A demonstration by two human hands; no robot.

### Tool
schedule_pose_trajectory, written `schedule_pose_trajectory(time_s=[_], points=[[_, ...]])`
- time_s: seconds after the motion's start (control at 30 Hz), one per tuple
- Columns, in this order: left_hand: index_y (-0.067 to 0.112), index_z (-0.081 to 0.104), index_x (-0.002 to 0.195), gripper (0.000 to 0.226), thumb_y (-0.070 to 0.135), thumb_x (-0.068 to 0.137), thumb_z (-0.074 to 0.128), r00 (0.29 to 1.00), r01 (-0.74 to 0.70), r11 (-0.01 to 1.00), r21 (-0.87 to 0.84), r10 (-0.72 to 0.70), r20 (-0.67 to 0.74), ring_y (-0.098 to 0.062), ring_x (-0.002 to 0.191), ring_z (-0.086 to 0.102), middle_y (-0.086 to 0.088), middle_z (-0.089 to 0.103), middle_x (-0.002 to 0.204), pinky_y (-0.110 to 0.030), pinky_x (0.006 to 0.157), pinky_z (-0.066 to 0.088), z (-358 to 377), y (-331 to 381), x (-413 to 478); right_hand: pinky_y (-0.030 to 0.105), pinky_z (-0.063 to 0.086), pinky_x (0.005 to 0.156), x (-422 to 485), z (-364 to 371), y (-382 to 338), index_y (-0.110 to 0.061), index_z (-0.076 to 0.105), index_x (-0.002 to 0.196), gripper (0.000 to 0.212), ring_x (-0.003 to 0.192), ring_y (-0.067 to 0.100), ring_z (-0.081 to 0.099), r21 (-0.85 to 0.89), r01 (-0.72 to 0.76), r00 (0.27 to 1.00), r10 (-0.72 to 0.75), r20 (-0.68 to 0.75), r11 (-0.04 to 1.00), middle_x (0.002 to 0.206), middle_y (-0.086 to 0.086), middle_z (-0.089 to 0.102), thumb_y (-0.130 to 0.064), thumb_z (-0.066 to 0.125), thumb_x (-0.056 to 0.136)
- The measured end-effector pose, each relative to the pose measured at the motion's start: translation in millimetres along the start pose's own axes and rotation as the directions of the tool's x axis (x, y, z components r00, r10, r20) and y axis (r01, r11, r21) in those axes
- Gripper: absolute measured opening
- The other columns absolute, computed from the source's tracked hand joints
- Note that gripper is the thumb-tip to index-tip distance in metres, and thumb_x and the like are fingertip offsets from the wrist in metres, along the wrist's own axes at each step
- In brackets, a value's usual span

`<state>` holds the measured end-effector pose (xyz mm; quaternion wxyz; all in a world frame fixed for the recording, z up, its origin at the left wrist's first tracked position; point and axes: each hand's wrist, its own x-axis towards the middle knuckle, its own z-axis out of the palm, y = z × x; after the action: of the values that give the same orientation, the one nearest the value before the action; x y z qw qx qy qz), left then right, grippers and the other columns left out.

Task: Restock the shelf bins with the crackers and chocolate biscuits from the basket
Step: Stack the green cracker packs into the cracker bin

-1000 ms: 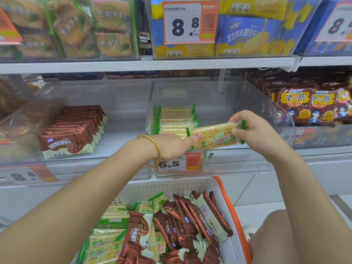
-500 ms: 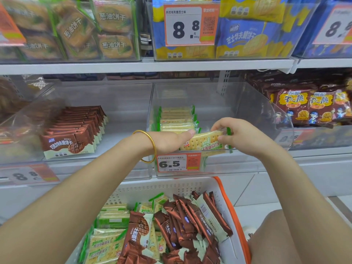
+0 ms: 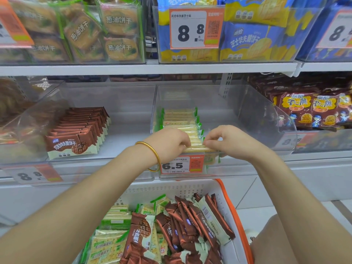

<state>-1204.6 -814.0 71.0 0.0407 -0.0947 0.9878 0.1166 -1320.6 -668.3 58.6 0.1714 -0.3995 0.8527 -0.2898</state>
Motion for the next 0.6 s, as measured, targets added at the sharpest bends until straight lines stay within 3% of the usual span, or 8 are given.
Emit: schedule_pose_trajectory(time_s=[0.13, 0.3, 0.47, 0.6], points=[[0.022, 0.061, 0.123, 0.033, 0.010, 0.096, 0.045, 0.999, 0.029, 0.999, 0.043, -0.030, 0.032, -0.019, 0.112, 0.056, 0.001, 0.061, 0.124, -0.027, 0.095, 0.043, -1, -1, 4, 0.033, 0.056, 0.069, 5, 1, -3, -0.016, 0.066, 0.087, 0.009, 0.080, 0.021, 0.064, -0.024, -0.064, 0.997, 0.065, 0.038, 0.998, 0.080, -0.005, 0.062, -0.023, 0.062, 0.091], [0.024, 0.063, 0.121, 0.040, 0.001, 0.093, 0.046, 0.998, 0.029, 0.998, 0.060, -0.032, 0.049, -0.020, 0.108, 0.059, 0.002, 0.064, 0.118, -0.033, 0.094, 0.047, -3, 2, 8, 0.028, 0.046, 0.060, 10, -11, -3, -0.013, 0.055, 0.082, 0.026, 0.064, 0.009, 0.060, -0.202, -0.157, 0.975, 0.184, 0.125, 0.967, 0.075, -0.002, 0.064, -0.037, 0.064, 0.088], [0.025, 0.061, 0.124, 0.044, -0.002, 0.093, 0.046, 0.997, 0.032, 0.995, 0.094, -0.038, 0.062, -0.018, 0.109, 0.059, 0.003, 0.063, 0.121, -0.033, 0.094, 0.048, 0, -2, 9, 0.031, 0.050, 0.066, 16, -4, -7, -0.014, 0.054, 0.081, 0.023, 0.072, 0.016, 0.070, -0.222, -0.174, 0.969, 0.207, 0.137, 0.959, 0.082, 0.003, 0.068, -0.033, 0.062, 0.090], [0.022, 0.059, 0.126, 0.045, -0.003, 0.093, 0.044, 0.994, 0.025, 0.995, 0.096, -0.035, 0.099, -0.019, 0.112, 0.057, 0.001, 0.061, 0.125, -0.026, 0.093, 0.044, -4, 0, 13, 0.035, 0.054, 0.076, 14, -3, -8, -0.014, 0.055, 0.083, 0.023, 0.077, 0.015, 0.070, -0.215, -0.174, 0.968, 0.208, 0.143, 0.961, 0.086, 0.002, 0.069, -0.034, 0.061, 0.091]])
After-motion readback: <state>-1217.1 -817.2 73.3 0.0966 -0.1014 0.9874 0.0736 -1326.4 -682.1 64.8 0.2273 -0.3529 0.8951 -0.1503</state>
